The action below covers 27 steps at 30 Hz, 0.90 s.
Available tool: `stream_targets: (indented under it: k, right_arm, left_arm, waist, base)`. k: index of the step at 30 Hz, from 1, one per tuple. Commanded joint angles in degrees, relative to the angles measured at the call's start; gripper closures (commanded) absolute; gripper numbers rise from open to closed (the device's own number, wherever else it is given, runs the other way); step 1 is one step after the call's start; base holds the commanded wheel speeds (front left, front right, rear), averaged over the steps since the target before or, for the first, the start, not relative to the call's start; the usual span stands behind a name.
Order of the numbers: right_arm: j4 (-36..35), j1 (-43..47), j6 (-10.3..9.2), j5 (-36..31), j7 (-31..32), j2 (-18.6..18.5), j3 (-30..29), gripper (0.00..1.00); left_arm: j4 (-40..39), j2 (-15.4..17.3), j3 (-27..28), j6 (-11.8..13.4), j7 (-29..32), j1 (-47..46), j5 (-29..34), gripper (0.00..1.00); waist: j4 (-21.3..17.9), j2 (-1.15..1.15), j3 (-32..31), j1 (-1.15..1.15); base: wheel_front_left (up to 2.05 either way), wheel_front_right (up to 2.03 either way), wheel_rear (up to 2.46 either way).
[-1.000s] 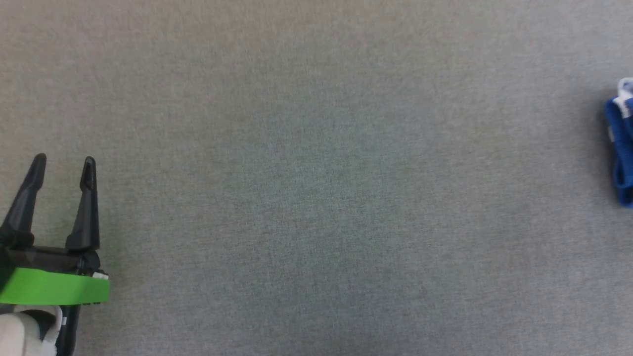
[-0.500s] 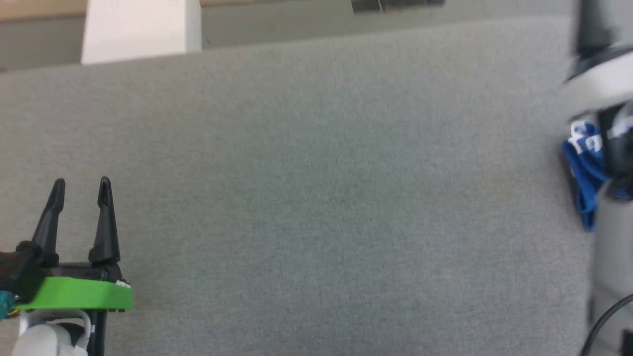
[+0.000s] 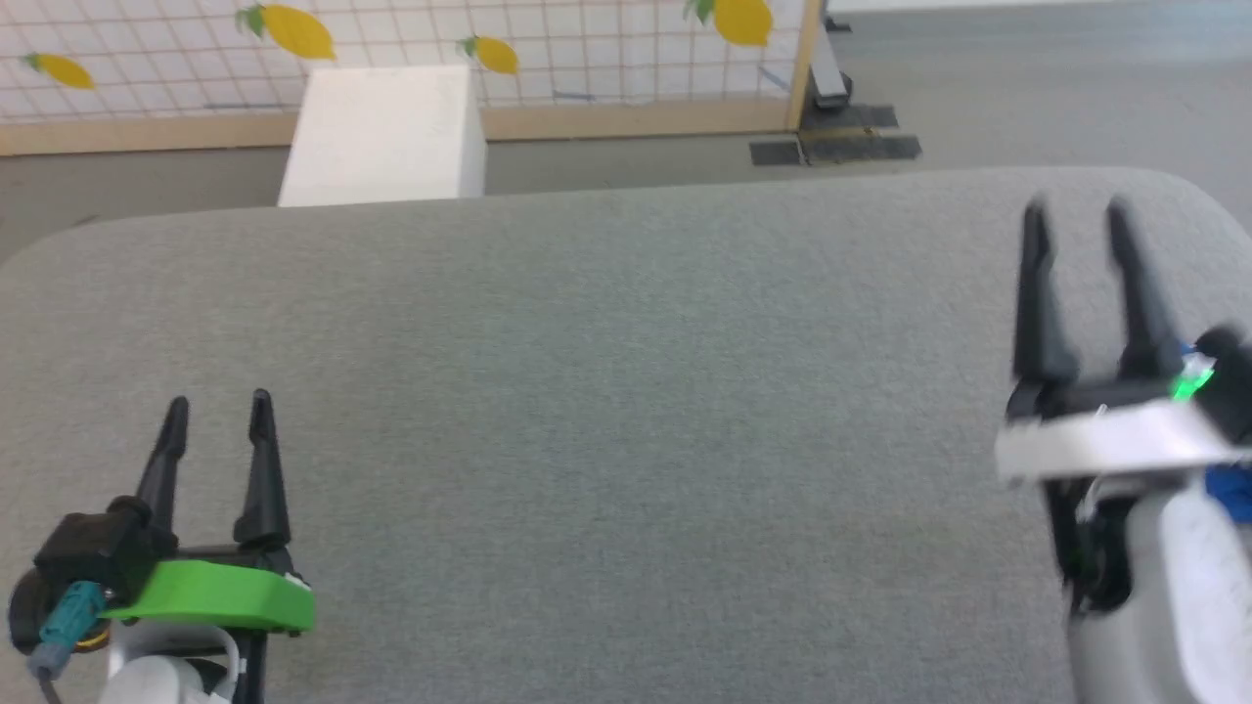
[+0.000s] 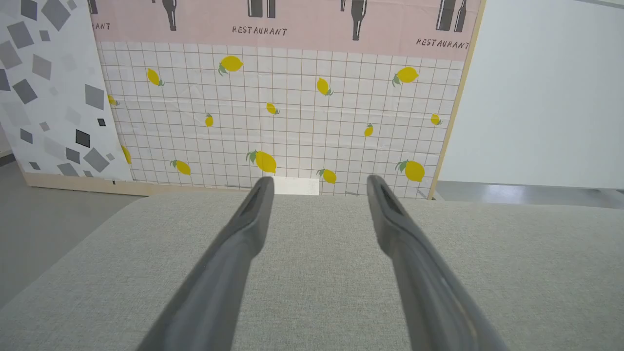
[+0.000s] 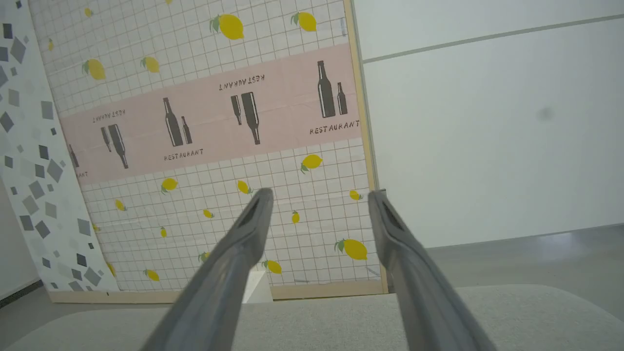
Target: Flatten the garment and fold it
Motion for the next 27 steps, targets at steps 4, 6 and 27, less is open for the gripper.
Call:
stream_targets:
  k: [4,6,27]
  right_arm:
    - [2.04,6.14,-0.09,1.25,-1.20,0.11,1.87,0.00]
    - [1.57,8.31,-0.09,1.00,-1.21,0.11,1.99,0.00]
    - [2.22,20.49,-0.09,-4.31,-1.23,0.11,2.97,0.00]
  left_arm:
    - [2.86,-1.85,-1.01,0.20,-0.22,-0.71,0.36,0.00]
    - [3.68,-2.22,-1.52,0.17,-0.22,-1.08,0.46,0.00]
    - [6.60,-4.75,-3.20,1.75,-0.22,1.08,6.40,0.00]
  waist:
    - [3.58,0.00,-2.02,0.00]
    - [4.37,0.00,-2.15,0.00]
    - [5.61,0.00,-4.38,0.00]
  base:
    - [0.00,0.00,0.00]
    - [0.00,0.00,0.00]
    - [0.00,0.00,0.00]
